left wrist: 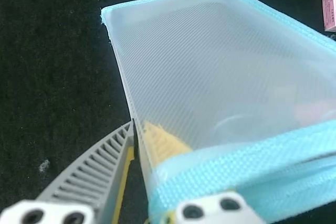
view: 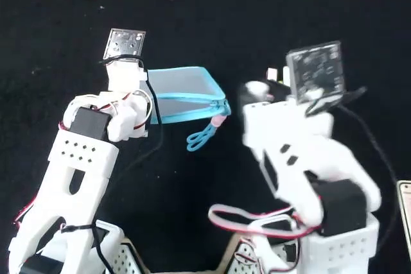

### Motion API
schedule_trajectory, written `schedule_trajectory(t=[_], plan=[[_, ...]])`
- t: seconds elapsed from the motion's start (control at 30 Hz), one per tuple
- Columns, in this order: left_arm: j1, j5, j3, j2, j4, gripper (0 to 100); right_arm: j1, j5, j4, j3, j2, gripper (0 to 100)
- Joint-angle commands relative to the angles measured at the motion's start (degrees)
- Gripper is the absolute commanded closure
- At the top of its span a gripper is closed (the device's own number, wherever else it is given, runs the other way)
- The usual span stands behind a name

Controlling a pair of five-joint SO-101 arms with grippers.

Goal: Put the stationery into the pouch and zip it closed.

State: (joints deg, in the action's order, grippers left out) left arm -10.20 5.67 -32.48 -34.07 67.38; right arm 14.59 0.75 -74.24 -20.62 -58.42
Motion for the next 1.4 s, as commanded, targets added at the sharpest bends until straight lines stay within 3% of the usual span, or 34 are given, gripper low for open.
schedule_trajectory(t=[0.0, 0.13, 0.3, 0.83, 1.13, 1.27, 1.37], plan=[[-1.6, 0.8, -2.2, 0.4, -0.1, 97, 7.6, -0.9, 10.7, -2.6, -1.2, 98.7], [-1.3, 0.8, -2.2, 0.4, -0.1, 97, 12.1, -0.6, 23.5, -9.5, -1.2, 98.7], [-1.3, 0.8, -2.2, 0.5, -0.1, 97, 12.7, -0.8, 39.0, -18.9, -1.3, 98.7], [-1.3, 0.8, -2.2, 0.4, -0.1, 97, 12.7, -0.5, 73.6, -43.1, -1.3, 98.7], [-1.3, 0.8, -2.2, 0.4, -0.1, 97, 11.3, -0.5, 72.6, -41.2, -6.4, 98.7], [-1.3, 0.8, -2.2, 0.7, -0.1, 97, 4.0, -0.5, 55.3, -37.8, -14.8, 98.7], [-1.3, 0.8, -2.2, 0.7, -0.1, 97, -5.7, -0.5, 37.7, -32.6, -18.3, 98.7]])
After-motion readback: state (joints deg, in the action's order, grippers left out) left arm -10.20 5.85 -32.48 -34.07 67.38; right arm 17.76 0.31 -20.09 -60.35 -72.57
